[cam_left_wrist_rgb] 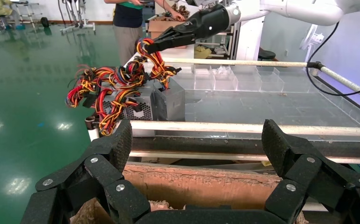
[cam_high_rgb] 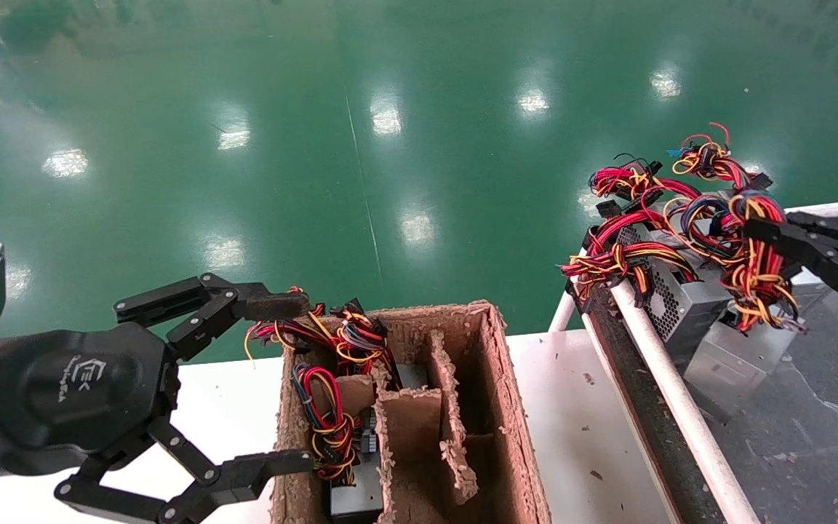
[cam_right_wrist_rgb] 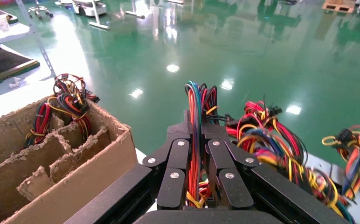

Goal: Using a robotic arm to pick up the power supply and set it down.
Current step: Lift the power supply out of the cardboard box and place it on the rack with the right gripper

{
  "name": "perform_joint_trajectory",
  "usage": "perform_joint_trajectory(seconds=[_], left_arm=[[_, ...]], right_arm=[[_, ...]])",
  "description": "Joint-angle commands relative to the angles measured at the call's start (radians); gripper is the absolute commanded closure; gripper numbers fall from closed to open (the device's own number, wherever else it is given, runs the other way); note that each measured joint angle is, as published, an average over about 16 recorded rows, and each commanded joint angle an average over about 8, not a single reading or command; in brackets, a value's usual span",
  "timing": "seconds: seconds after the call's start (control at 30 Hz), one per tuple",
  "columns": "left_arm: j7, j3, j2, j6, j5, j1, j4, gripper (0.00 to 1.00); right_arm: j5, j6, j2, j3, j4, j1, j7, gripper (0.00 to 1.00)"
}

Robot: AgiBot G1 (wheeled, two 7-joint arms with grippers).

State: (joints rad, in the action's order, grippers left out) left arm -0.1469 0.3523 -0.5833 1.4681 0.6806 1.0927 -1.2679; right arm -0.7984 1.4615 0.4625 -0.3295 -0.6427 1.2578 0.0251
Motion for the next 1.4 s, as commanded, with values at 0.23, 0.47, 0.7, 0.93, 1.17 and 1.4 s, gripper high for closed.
perform_joint_trajectory(seconds=[0.23, 0.47, 0.7, 0.93, 1.17, 1.4], left_arm=[[0.0, 0.0, 0.0, 0.0, 0.0, 0.0, 0.0, 0.0], [0.0, 0.0, 0.0, 0.0, 0.0, 0.0, 0.0, 0.0], [0.0, 0.0, 0.0, 0.0, 0.0, 0.0, 0.0, 0.0], [0.0, 0.0, 0.0, 0.0, 0.0, 0.0, 0.0, 0.0], [0.0, 0.001, 0.0, 0.0, 0.0, 0.0, 0.0, 0.0], [0.0, 0.001, 0.0, 0.0, 0.0, 0.0, 0.0, 0.0]], right_arm=[[-0.039, 0.032, -0.003, -0.019, 0.038, 0.053, 0.006, 1.0], [-0.064, 0.076, -0.049, -0.032, 0.05, 0.057, 0.01, 1.0], [-0.066, 0.09, -0.102, -0.033, 0.03, 0.047, 0.01, 1.0], [-0.054, 0.087, -0.142, -0.029, -0.01, 0.031, 0.006, 1.0], [-0.057, 0.056, -0.129, -0.032, -0.056, 0.032, 0.004, 1.0], [-0.083, 0.017, -0.084, -0.043, -0.085, 0.062, -0.008, 0.98]])
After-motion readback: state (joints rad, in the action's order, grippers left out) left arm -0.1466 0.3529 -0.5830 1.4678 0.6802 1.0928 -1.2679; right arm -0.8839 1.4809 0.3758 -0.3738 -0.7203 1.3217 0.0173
